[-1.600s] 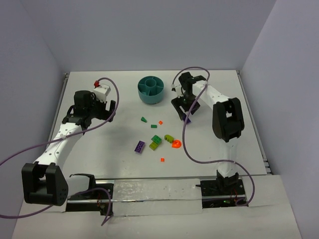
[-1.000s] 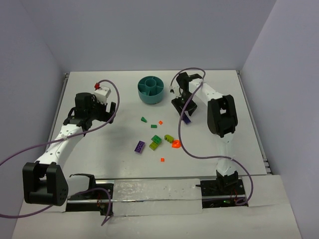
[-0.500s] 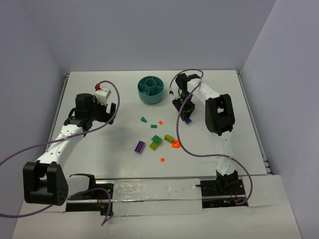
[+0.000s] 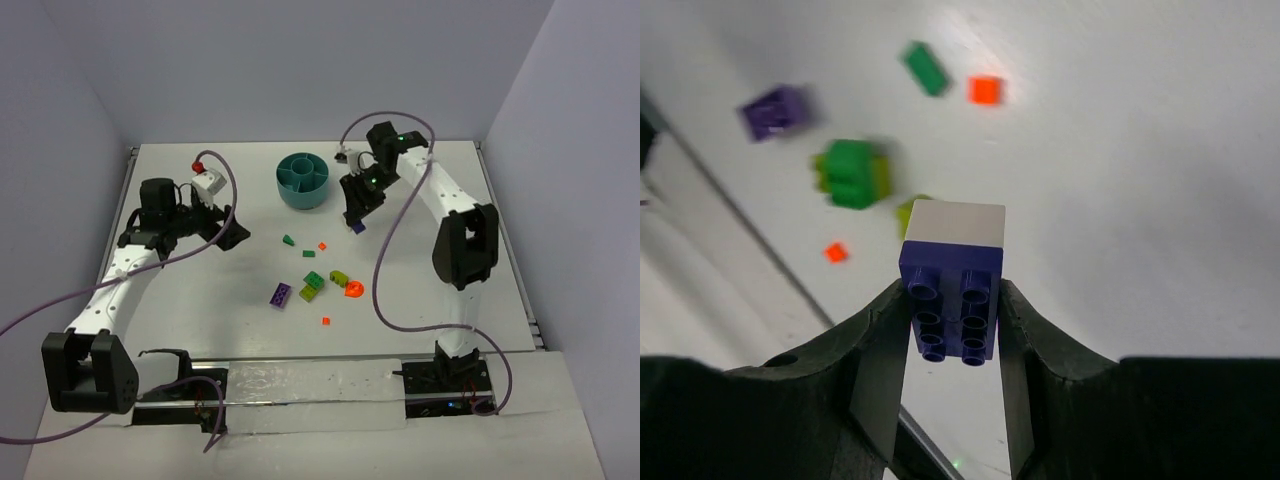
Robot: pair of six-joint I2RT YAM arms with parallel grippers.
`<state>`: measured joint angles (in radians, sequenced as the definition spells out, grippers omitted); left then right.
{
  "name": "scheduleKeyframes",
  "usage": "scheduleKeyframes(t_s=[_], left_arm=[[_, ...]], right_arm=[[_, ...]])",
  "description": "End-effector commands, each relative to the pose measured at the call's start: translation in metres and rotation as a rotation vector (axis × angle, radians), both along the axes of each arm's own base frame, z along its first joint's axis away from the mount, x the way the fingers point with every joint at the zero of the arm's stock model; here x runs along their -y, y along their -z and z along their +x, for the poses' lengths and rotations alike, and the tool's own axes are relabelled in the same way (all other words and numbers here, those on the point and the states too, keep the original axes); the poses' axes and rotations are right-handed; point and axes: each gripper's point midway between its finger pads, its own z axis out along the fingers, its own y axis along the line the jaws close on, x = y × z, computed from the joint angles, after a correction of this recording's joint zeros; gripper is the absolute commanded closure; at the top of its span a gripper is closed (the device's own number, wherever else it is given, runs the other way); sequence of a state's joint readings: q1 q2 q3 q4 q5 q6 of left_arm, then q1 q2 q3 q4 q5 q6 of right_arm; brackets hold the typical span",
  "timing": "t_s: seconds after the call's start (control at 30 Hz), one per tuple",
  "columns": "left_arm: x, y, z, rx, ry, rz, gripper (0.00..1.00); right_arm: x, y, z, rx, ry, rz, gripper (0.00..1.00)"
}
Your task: Sort the legos into containers by color
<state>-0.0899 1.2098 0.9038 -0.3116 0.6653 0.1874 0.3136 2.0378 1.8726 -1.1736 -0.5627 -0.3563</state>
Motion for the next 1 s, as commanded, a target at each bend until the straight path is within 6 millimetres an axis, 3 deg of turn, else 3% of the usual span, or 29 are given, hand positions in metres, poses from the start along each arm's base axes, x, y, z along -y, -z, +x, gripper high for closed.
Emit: scheduleKeyframes(t_s=[0.0,0.13,0.33,0.97], left_arm=[[0.052,-0.064,-0.045,-0.006,0.338,-0.312,0.01],[0.066,-0.101,-0.045,-0.024,0.362,-0.436,0.01],[0.092,-0.12,-0.058,-0.032,0.451,-0.48,0.05],[0.132,-0.12,-0.071,-0.081,0.528,-0.51,0.09]], right_arm=[[-0.05,-0.099,-0.034,0.054,-0.153,0.422,1.0],[-0.079,-0.128,-0.062,0.026,-0.248,0.587,1.0],[-0.111,-0.152,-0.094,0.013,-0.352,0.683,1.0],[-0.128,-0.168,-0.126,0.029,-0.454,0.699,1.0]])
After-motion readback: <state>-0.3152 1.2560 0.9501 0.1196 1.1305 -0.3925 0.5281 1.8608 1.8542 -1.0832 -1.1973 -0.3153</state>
